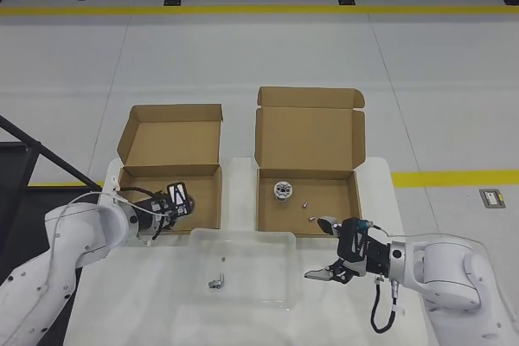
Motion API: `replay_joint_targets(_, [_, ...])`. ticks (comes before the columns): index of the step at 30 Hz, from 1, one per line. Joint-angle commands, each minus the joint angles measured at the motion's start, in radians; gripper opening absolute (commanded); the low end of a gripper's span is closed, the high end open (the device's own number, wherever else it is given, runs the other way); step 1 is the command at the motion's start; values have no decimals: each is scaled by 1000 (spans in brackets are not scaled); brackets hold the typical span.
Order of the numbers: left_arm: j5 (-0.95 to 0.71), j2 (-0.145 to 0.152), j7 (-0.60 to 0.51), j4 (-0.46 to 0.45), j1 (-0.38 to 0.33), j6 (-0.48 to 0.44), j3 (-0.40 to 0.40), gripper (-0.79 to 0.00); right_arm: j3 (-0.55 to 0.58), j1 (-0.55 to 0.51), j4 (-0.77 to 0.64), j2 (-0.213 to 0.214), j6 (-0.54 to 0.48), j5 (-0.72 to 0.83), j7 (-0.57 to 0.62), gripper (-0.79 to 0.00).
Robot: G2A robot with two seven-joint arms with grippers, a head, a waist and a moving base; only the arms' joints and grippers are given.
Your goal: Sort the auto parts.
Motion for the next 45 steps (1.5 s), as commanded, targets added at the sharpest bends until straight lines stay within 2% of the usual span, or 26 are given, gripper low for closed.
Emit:
replay_joint_targets(1, [0,0,0,0,0,0,0,-785,0,0,0,0,0,0,0,0])
replay_joint_targets(6, [0,0,0,0,0,0,0,-785,0,0,0,0,0,0,0,0])
replay_joint_targets(9, [20,-2,-21,23,20,39,3,-785,0,0,0,0,0,0,0,0])
replay_joint_targets(13, [-7,-20,1,154,-29,28,34,-785,0,0,0,0,0,0,0,0])
replay_joint_targets(15, [-19,-37,29,256,-84,25,60,-785,0,0,0,0,0,0,0,0])
replay_joint_targets(22, [50,-89,99,478,-226,63,144,-785,0,0,0,0,0,0,0,0])
replay_joint_targets(28, [108,-144,129,678,-349,22,232,-785,0,0,0,0,0,0,0,0])
replay_joint_targets(31, [111,-173,160,779,-402,-34,270,-785,0,0,0,0,0,0,0,0])
replay_joint_targets(36, [165,-224,183,903,-465,-82,342,-785,0,0,0,0,0,0,0,0])
replay_joint_targets(45, [226,-312,198,1078,-528,-67,424,-785,0,0,0,0,0,0,0,0])
